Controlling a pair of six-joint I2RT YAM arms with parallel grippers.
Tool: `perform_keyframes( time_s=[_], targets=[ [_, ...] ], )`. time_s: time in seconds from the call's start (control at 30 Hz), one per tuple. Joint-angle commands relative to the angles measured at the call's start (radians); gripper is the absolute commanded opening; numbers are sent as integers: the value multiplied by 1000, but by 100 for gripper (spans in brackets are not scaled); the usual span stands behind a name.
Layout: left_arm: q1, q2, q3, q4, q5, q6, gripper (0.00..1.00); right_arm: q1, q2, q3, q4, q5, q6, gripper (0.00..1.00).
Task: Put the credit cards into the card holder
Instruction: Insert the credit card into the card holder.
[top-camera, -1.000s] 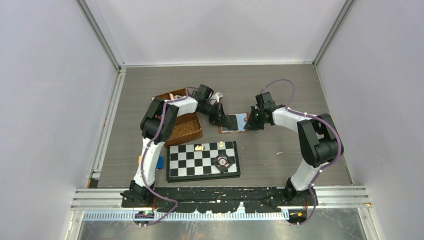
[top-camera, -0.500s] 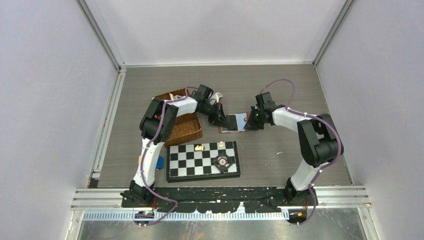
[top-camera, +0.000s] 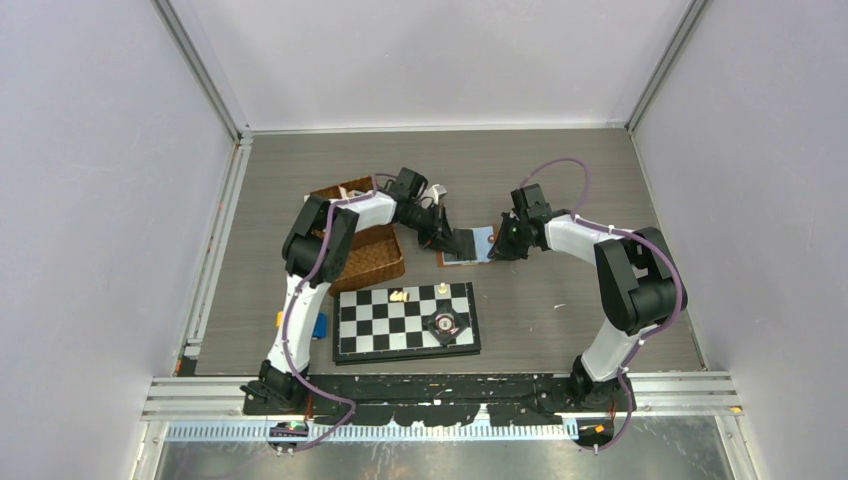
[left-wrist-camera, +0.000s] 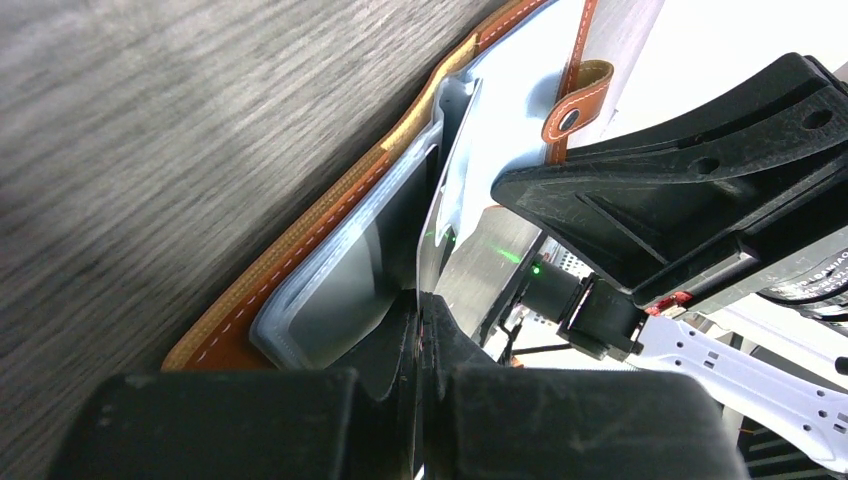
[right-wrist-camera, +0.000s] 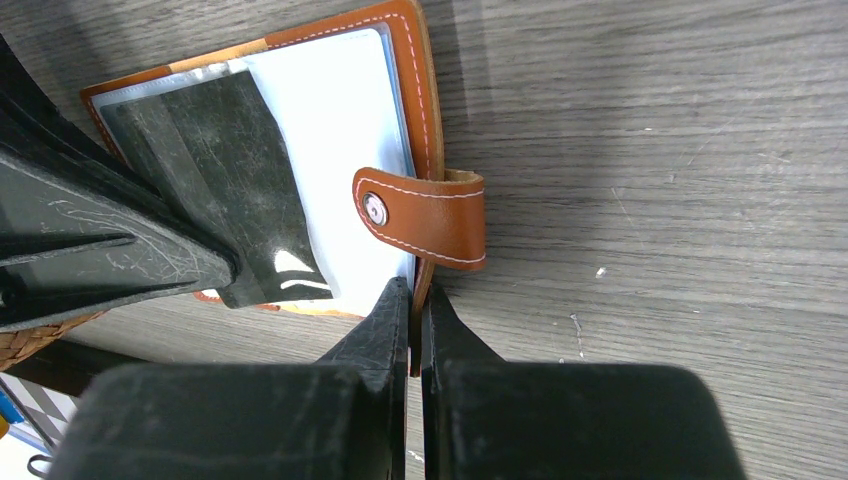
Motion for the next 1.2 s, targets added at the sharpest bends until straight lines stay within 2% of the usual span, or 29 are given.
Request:
perform_keyframes(
  time_s=[0.0, 0.6, 1.17],
  targets=[
    [-3, 39, 14, -12, -88, 14, 0, -3, 15, 3, -28, 50, -11, 1],
    [19, -41, -80, -62, -102, 71, 0, -4, 14, 5, -37, 66, -15, 0],
    [13, 44, 15, -54, -94, 26, 0, -4, 13, 7, -45, 74, -12, 0]
  ],
)
